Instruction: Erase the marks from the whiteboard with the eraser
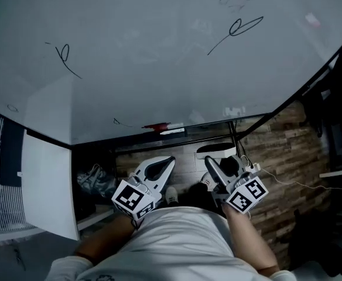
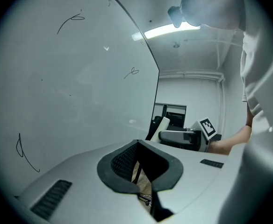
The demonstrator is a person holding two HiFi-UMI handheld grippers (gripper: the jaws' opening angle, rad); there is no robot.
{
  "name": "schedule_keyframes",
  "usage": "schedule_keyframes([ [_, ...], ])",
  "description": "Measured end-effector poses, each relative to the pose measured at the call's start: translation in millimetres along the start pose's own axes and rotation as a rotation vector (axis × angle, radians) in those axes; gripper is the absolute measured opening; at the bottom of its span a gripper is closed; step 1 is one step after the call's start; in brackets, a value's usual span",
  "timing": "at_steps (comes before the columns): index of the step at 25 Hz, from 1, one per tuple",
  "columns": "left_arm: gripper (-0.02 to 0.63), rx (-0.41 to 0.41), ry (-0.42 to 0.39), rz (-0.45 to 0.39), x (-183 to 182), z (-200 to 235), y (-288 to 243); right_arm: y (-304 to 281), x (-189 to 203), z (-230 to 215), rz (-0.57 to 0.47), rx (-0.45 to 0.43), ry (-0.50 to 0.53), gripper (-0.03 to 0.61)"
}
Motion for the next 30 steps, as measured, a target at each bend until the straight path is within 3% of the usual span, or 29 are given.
schedule_keyframes([
  [6,0.006,0.017,0.001,-0.051,-2.7,-25.8,10.4,43.2,-11.9,52.8,-0.014,0.012,0.196,0.242],
  [11,0.006,0.0,-0.008,-0.085,-7.5,-61.4,12.2,74.4,-11.0,65.6,-0.043,-0.033,0.229,0.242],
  [18,0.006,-0.055,-0.001,-0.157,-11.0,-144.9,6.9,151.5,-4.3,66.0,0.019,-0.067,0.31,0.242],
  [25,0.006,-0.06,0.031,-0.132,16.8,-242.2,-3.0,236.7,25.6,67.6,0.054,-0.093,0.345,0.242],
  [30,0.006,-0.125,0.047,-0.082,38.5,-284.6,9.0,275.8,46.9,70.6,0.059,-0.121,0.328,0.242],
])
Point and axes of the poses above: the fingertips, and each gripper's own axes: y backward along the fingers, z to its left, x out of its underside, the point moved 7 cm from there along y, backward along the fingers, and after that the axes turned 13 degrees about z, right-handed, at the moved point
